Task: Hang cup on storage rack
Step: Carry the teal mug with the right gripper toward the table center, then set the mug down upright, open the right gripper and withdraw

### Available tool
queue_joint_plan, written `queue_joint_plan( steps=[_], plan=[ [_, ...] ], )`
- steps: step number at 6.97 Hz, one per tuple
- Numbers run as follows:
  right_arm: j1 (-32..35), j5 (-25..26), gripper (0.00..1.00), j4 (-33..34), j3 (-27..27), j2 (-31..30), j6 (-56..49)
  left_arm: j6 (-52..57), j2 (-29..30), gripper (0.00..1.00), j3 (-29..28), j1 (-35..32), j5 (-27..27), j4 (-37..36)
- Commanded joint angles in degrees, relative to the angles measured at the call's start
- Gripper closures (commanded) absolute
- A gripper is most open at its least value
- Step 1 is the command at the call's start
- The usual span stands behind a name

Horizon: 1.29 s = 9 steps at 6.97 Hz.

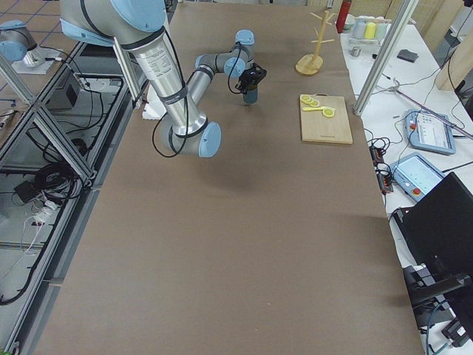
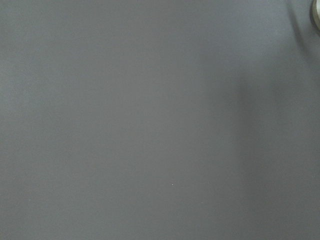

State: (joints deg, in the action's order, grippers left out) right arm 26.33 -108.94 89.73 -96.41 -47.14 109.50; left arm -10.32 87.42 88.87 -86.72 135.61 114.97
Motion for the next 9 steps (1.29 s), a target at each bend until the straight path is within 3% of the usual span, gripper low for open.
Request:
queue_joint_plan(
  steps=[1,2,4,5,6,7,8,9],
  plan=[
    [-0.5,-0.1,0.67,1.1,2.2,1.2,-0.1,-0.1,-1.5,0.02,0.0,0.0,0.0,2.4],
    [-0.5,-0.3,0.65,1.1,2.5,1.3,-0.2,-0.1,-2.1,0.02,0.1,0.0,0.0,2.7],
    [0.2,-1.4,0.39,1.6,-0.9,1.0,-0.2,-1.0,-2.3,0.02,0.3,0.1,0.1,2.9],
    [1.3,-2.0,0.22,3.5,-4.5,0.5,-0.3,-3.6,-2.1,0.02,0.3,0.1,0.2,5.8],
    [2.6,-2.1,0.00,5.0,-8.6,-1.8,-0.4,-10.6,-2.0,0.02,0.3,0.2,4.3,10.6],
    [4.2,-2.5,0.00,5.0,-14.4,-7.0,-2.3,-20.4,-1.7,0.02,0.9,0.9,7.9,18.7],
    [6.1,-2.9,0.00,5.1,-18.7,-11.6,-6.3,-25.7,-2.2,0.03,1.7,3.5,8.0,25.9],
    [9.5,-5.4,0.00,5.1,-19.3,-14.3,-11.4,-27.3,-1.6,0.03,2.9,7.1,8.0,31.3]
  ],
)
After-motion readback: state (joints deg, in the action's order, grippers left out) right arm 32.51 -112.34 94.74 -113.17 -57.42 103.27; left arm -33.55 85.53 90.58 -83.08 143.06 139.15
